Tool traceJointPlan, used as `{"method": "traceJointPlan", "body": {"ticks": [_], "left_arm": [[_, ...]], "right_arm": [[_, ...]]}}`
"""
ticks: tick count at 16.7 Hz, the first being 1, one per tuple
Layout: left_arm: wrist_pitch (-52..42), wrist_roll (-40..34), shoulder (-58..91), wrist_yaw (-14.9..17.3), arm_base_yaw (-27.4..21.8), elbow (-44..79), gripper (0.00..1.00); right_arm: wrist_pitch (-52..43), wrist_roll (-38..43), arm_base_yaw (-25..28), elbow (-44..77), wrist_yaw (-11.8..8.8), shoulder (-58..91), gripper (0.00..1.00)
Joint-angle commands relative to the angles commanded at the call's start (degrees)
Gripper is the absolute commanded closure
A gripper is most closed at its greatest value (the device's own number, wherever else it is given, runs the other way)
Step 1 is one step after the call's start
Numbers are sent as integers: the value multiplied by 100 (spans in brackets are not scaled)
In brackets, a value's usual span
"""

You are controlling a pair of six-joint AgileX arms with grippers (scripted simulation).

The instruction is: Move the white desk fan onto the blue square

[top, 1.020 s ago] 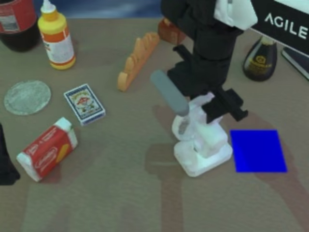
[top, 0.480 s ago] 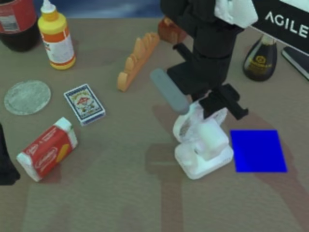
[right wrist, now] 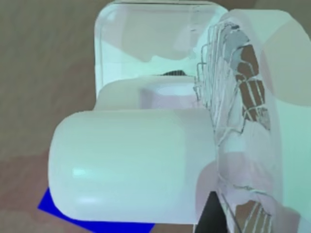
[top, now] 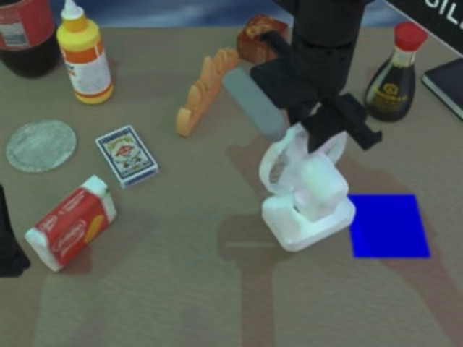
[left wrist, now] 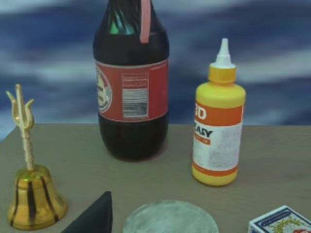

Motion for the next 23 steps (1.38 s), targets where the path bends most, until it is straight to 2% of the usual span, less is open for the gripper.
{"method": "traceJointPlan", "body": {"ticks": [7,9,12,14,17,23], "left_arm": [[0,0,0,0,0,0,0],[0,0,0,0,0,0,0],[0,0,0,0,0,0,0],[0,0,0,0,0,0,0],[0,0,0,0,0,0,0],[0,0,0,0,0,0,0]], "right_arm": [[15,165,-24,-9,23,-15,100],[64,561,-30,-40,75,-7,100],[186,1617,-70,-105,187,-11,100],[303,2636,-122,-161,271,-47,100],[541,4595,-237,-305,386,-207,100],[1086,9590,-557,-808,497,-842,100]]}}
